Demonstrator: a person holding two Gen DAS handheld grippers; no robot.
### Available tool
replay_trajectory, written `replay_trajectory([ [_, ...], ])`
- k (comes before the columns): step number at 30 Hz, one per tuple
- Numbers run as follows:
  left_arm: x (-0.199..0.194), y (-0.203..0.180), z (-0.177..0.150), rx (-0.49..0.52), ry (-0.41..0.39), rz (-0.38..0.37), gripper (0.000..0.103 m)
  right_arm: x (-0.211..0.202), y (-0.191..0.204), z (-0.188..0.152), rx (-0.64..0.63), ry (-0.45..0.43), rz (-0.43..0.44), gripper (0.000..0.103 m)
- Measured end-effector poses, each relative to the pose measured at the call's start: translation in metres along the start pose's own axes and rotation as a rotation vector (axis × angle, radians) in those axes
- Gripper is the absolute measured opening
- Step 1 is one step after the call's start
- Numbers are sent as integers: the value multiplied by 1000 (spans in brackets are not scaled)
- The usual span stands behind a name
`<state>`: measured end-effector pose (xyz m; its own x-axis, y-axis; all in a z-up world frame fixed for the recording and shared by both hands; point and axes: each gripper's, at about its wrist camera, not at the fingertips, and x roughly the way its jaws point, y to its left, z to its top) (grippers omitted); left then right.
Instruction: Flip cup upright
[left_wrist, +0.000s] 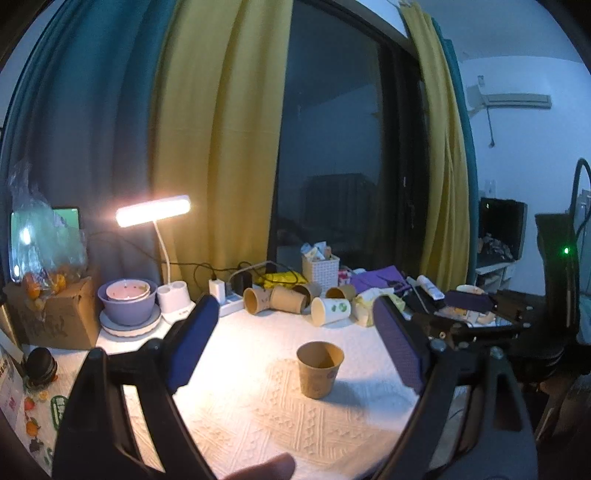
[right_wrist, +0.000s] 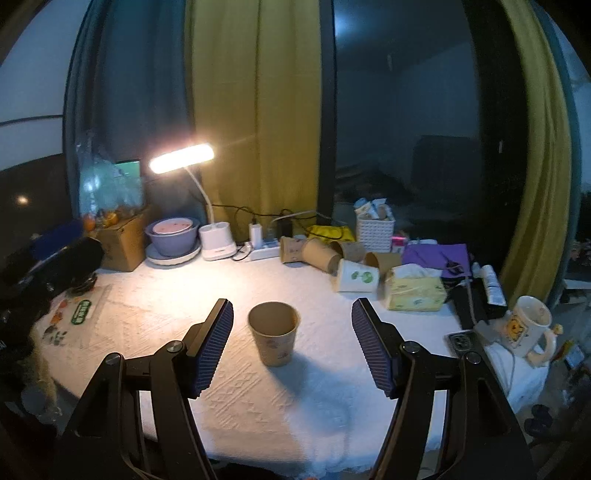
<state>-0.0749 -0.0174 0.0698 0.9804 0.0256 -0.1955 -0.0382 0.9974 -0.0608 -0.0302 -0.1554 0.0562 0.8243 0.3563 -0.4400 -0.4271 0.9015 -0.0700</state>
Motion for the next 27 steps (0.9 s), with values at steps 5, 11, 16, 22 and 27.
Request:
replay_trajectory([
  [5, 4, 4, -1, -17, 13, 12, 87, 2, -5, -2, 17, -1, -51, 70],
  [11, 8, 3, -4, -26, 31, 10, 88, 8, -7, -4, 25, 16, -35, 70],
  [16, 8, 0, -5, -25, 34, 8, 88, 12, -6, -7, 28, 32, -24, 70],
  [22, 8, 0, -5, -26, 35, 9, 88, 12, -6, -8, 28, 34, -24, 70],
  [27, 9, 0, -7, -32, 40, 13, 88, 12, -5, -8, 28, 33, -24, 70],
])
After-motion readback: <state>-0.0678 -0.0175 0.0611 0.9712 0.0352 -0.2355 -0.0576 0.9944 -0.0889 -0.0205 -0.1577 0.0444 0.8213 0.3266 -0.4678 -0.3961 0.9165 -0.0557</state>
